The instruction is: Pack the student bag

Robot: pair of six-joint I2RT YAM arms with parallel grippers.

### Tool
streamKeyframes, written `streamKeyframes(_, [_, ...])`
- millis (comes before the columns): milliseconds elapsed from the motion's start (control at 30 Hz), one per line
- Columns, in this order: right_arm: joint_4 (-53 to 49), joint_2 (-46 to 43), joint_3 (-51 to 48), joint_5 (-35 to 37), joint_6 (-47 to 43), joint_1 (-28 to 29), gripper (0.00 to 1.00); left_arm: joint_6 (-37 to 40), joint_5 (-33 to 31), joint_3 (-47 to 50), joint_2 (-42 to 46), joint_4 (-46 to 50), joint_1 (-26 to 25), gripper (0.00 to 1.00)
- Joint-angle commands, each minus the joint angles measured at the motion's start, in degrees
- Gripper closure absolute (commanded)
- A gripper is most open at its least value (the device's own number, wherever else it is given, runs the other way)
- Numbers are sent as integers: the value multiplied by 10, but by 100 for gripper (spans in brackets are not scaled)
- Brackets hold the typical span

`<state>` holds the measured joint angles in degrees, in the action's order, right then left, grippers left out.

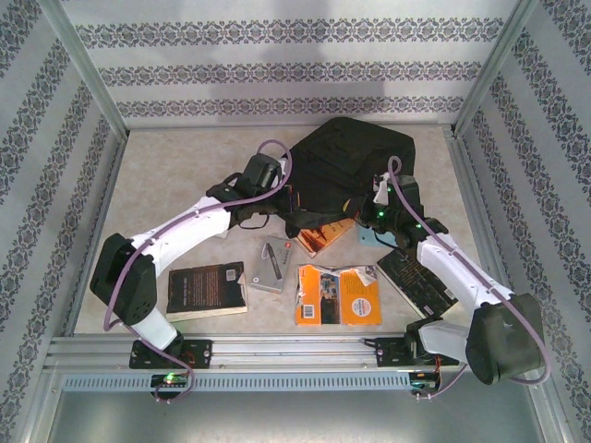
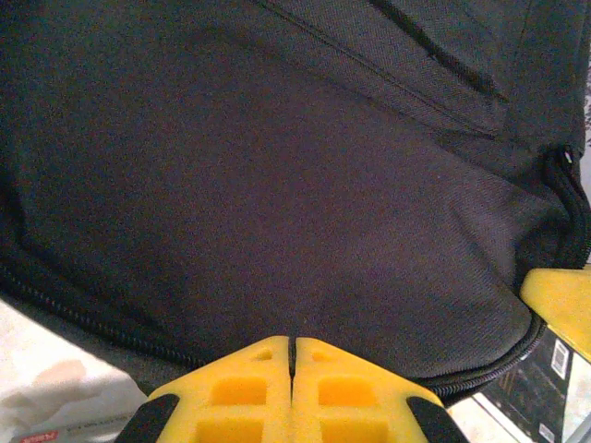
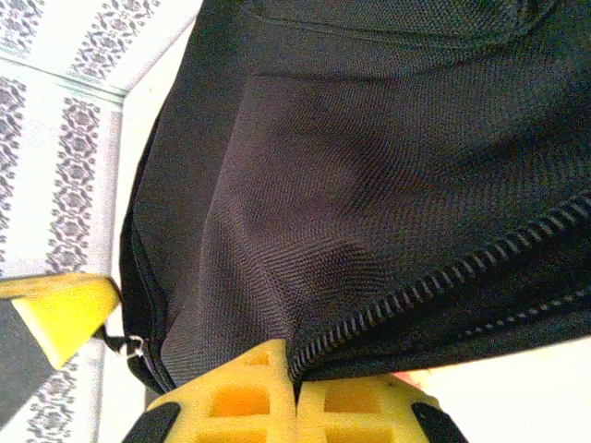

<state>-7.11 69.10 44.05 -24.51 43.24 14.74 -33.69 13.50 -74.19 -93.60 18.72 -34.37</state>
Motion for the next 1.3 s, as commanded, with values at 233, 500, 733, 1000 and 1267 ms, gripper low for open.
streamKeyframes(233, [-144, -9, 53, 191, -158, 52, 100, 101, -107, -102, -60, 129, 31, 100])
streamKeyframes(500, [-132, -12, 48, 200, -152, 42, 100, 124, -135, -102, -47, 161, 32, 100])
streamKeyframes(733, [-51, 44, 72, 106, -110, 6, 100, 53, -19, -3, 24, 90, 31, 100])
streamKeyframes(1000, [-36, 141, 188, 86, -121, 2, 99, 14, 24, -18, 49, 67, 29, 100])
streamKeyframes(1267, [-198, 211, 306, 224, -48, 3, 39, -45, 79, -57, -6, 21, 17, 100])
